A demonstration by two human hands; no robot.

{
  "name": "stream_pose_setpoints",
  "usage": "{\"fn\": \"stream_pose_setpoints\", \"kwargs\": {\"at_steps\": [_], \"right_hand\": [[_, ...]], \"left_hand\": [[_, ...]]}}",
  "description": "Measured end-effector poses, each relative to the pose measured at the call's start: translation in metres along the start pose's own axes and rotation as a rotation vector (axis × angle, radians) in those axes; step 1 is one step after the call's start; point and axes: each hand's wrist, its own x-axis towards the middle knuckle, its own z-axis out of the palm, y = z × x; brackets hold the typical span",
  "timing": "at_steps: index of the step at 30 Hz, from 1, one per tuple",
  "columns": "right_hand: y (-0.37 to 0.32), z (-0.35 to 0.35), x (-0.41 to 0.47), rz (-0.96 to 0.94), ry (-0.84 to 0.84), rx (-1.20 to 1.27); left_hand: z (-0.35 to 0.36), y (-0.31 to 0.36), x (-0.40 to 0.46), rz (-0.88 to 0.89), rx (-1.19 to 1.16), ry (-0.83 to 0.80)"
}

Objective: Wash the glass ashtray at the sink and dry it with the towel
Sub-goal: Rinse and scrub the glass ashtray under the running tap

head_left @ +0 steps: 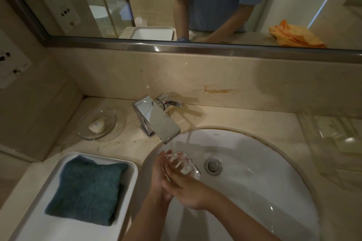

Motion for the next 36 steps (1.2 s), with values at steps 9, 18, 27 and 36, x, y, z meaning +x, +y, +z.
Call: {"fn": "stream_pose_setpoints", "kwargs": {"at_steps": [9,18,27,36], "right_hand": [[0.014,0.000,0.006,0.153,0.061,-0.182],[0.012,-0.008,0.005,0.047,0.144,-0.072],[0.010,0.004,0.009,0.071,0.302,-0.256],[0.008,0.006,0.005,-0.231,0.348,0.063]], "left_hand": [[-0.004,0.000,0.009,-0.037,-0.007,0.020],[-0.003,0.003,0.006,-0.025,-0.009,-0.046],[0.001,0.011,0.001,0.005,-0.016,-0.084],[0.002,0.017,-0.001,0.124,0.044,-0.131]]}}
